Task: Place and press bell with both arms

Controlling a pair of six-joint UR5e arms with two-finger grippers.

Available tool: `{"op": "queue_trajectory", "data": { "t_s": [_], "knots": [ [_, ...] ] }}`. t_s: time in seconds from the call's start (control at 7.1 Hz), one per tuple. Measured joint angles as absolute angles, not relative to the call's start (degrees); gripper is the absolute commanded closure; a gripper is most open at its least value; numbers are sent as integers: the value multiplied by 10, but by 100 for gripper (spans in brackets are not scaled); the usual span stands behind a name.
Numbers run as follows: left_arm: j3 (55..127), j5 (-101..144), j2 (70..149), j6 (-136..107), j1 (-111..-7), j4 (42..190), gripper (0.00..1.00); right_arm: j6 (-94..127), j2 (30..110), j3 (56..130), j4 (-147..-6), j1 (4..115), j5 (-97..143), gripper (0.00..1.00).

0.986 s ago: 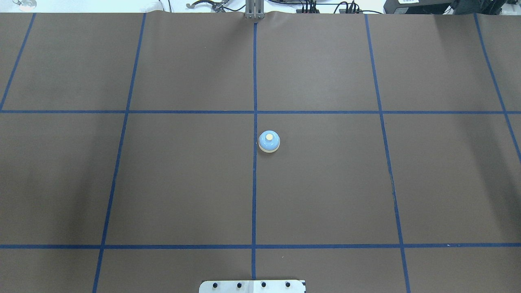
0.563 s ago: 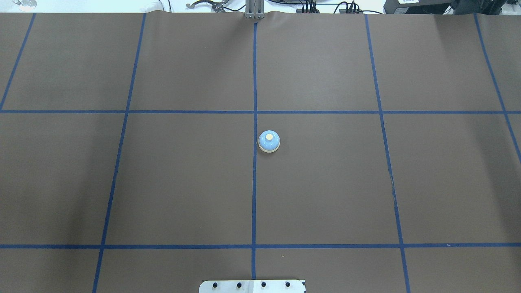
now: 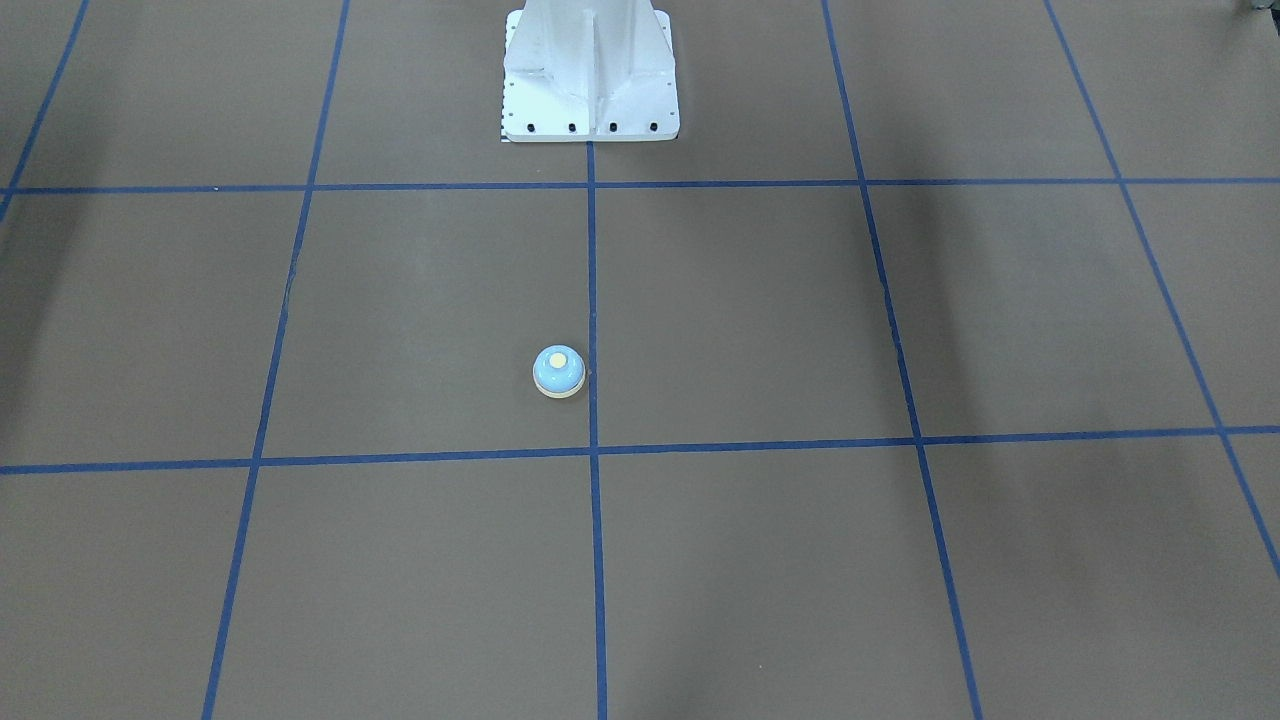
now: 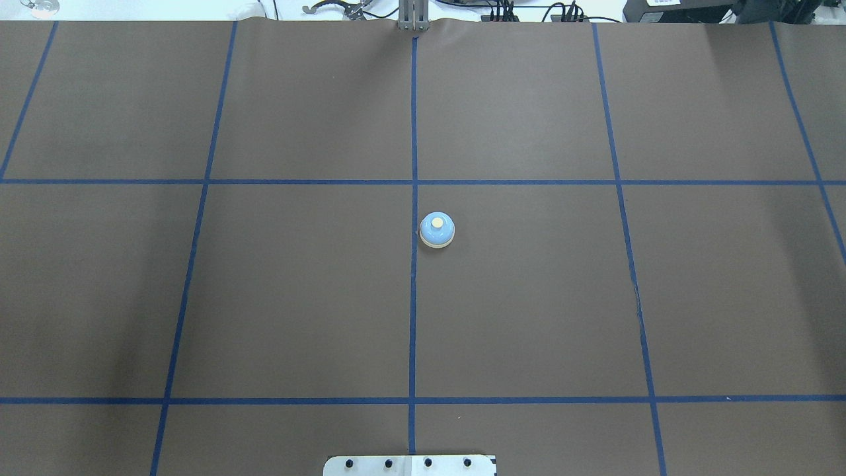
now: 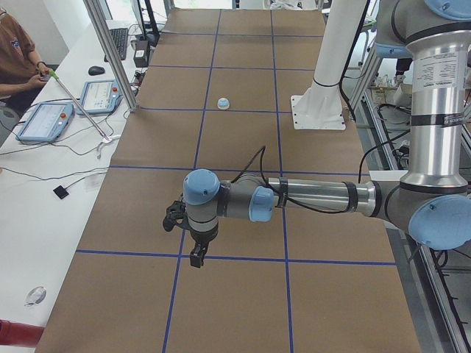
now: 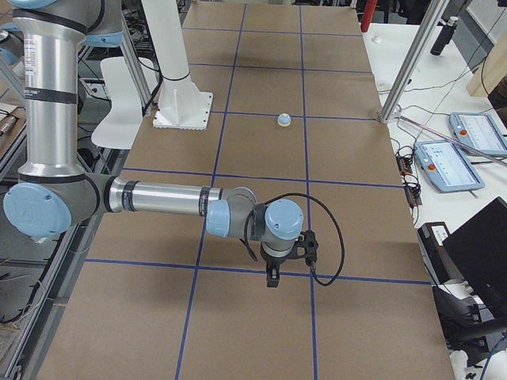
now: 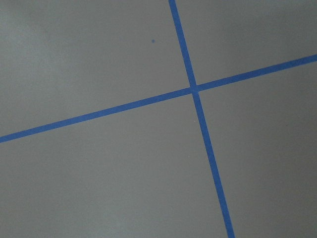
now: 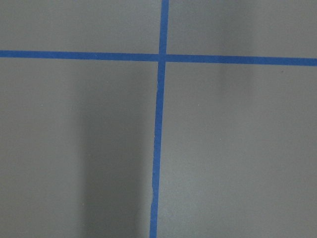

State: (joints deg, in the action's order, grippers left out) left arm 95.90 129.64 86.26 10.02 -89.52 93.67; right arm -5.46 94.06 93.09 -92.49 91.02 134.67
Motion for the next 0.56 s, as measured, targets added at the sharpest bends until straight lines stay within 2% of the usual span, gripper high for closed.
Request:
{"op": "queue_trajectory", "data": {
  "t_s": [0.56],
  "knots": [
    [960, 1297, 862, 101, -896, 937, 0, -54, 948, 956, -927, 911, 1324, 0]
  ]
}}
